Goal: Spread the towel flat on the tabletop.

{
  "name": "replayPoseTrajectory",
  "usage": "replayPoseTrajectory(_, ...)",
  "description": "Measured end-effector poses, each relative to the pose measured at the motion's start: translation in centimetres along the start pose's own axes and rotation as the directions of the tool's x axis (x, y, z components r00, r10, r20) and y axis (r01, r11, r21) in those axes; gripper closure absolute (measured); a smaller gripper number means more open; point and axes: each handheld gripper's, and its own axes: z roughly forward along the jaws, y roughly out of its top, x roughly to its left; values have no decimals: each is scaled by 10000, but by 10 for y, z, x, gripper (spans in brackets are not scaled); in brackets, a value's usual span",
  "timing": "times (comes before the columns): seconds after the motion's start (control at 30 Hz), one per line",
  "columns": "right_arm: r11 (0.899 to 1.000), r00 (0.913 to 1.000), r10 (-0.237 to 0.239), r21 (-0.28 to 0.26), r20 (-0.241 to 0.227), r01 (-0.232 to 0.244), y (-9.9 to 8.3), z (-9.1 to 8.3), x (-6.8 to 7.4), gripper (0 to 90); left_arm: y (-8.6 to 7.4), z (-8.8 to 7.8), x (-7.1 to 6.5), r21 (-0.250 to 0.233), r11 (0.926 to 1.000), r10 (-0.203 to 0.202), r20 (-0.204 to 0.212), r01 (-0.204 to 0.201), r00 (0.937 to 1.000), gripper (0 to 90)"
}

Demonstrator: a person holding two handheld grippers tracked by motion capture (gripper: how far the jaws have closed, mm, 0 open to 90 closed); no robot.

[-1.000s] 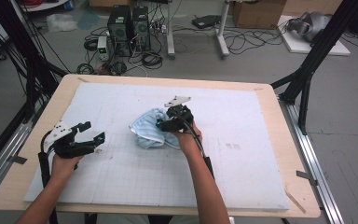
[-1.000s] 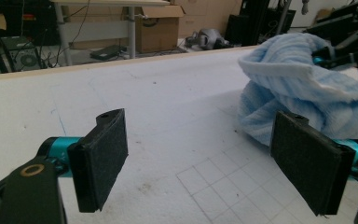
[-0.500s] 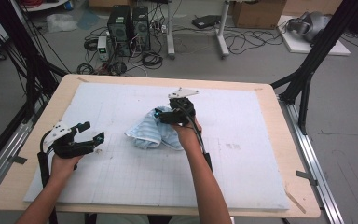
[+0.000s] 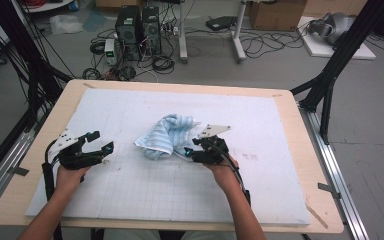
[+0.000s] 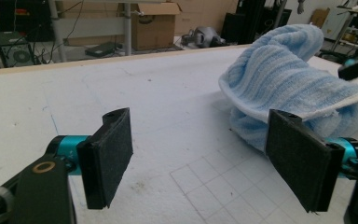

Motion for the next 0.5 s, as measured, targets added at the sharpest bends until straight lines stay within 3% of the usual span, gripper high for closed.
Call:
replayPoseTrajectory(0.03, 10000, 10000, 0, 0, 0, 0, 0, 0, 0, 522, 0, 0, 0, 8, 10000, -7, 11, 7, 10000, 242)
replayPoseTrajectory(0.1, 9968, 9993, -299, 729, -204, 313, -5, 20, 9, 507, 1, 0, -1, -39, 10000, -28, -12, 28, 10000, 242)
replayPoseTrajectory(0.17, 9916, 9991, -422, 1224, -60, 426, -7, 32, 10, 589, 1, 0, -1, -26, 10000, -34, 9, 34, 10000, 242)
replayPoseTrajectory(0.2, 9916, 9991, -422, 1224, -60, 426, -7, 32, 10, 589, 1, 0, -1, -14, 10000, -46, 40, 46, 10000, 242)
replayPoseTrajectory(0.23, 9918, 9996, -272, 1245, -33, 274, -9, 36, 9, 731, 0, 0, -1, 5, 10000, -69, 83, 69, 9999, 242)
replayPoseTrajectory(0.33, 9915, 9992, -199, 1276, -358, 243, -10, 33, 10, 825, 0, 0, -1, 41, 9999, -98, 108, 98, 9999, 249)
replayPoseTrajectory(0.5, 9915, 9939, -395, 1197, -1029, 518, -14, 25, 19, 843, 0, -1, -1, 128, 9999, -2, 253, -1, 9997, 285)
